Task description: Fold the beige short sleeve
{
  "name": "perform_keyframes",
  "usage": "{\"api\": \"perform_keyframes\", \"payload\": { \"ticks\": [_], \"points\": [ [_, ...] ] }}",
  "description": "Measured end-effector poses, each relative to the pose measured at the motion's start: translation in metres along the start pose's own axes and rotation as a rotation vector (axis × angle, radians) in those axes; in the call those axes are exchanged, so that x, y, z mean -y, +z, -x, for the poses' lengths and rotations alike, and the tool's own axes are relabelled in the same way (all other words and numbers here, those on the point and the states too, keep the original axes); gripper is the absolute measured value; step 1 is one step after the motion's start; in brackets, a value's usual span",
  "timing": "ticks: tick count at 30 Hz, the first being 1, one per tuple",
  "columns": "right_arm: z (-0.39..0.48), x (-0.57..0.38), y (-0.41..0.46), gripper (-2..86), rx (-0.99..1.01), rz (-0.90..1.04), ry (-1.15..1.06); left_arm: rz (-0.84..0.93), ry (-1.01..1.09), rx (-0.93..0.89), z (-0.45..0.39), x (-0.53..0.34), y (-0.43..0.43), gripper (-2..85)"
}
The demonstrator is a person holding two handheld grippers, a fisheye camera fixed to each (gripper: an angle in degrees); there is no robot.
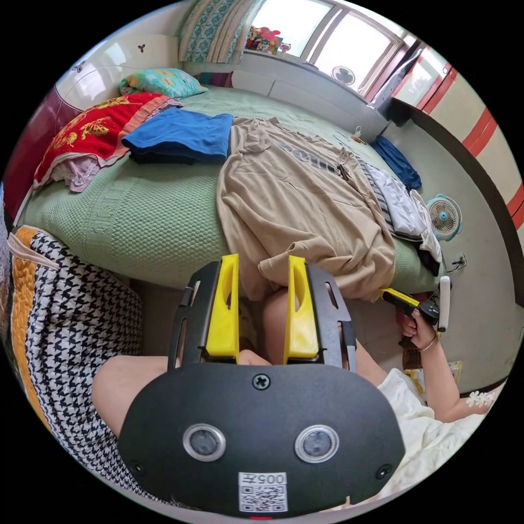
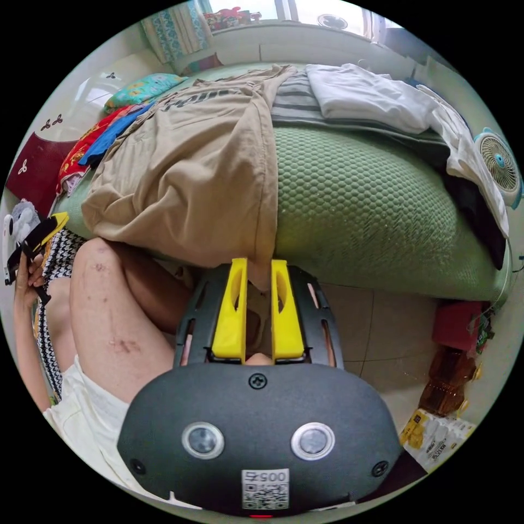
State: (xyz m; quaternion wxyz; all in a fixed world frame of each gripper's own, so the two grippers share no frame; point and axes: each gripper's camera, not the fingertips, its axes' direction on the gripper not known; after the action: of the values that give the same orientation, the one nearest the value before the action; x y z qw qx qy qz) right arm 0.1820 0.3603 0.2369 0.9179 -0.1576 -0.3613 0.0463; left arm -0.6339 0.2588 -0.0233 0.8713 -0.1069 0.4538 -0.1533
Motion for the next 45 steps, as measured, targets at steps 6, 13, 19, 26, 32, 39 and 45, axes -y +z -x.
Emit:
{"api": "perform_keyframes", "payload": {
  "ticks": [6, 13, 19, 26, 32, 39, 45],
  "points": [
    [0.009, -0.027, -0.041, 7.2, 0.122, -0.063, -0.072, 0.014, 0.001, 0.021, -0.011, -0.009, 0.001, 15.7],
    [0.042, -0.023, -0.138, 2.5, 0.216, -0.287, -0.156, 0.039, 0.006, 0.060, -0.021, -0.011, 0.008, 15.3],
    [0.074, 0.006, -0.209, 0.1, 0.214, -0.383, -0.173, 0.090, 0.048, 0.111, -0.041, -0.015, 0.028, 14.5],
    [0.103, 0.023, -0.239, -1.5, 0.077, -0.411, -0.187, 0.163, 0.021, 0.178, -0.053, -0.021, 0.060, 13.6],
    [0.117, 0.012, -0.242, -1.6, 0.073, -0.406, -0.199, 0.215, -0.033, 0.162, -0.056, -0.023, 0.091, 12.9],
    [0.122, 0.005, -0.247, -1.6, 0.069, -0.397, -0.184, 0.250, -0.038, 0.205, -0.070, -0.007, 0.107, 10.8],
    [0.127, 0.006, -0.250, -1.7, 0.069, -0.389, -0.173, 0.241, -0.063, 0.238, -0.080, 0.000, 0.101, 3.4]
  ]
}}
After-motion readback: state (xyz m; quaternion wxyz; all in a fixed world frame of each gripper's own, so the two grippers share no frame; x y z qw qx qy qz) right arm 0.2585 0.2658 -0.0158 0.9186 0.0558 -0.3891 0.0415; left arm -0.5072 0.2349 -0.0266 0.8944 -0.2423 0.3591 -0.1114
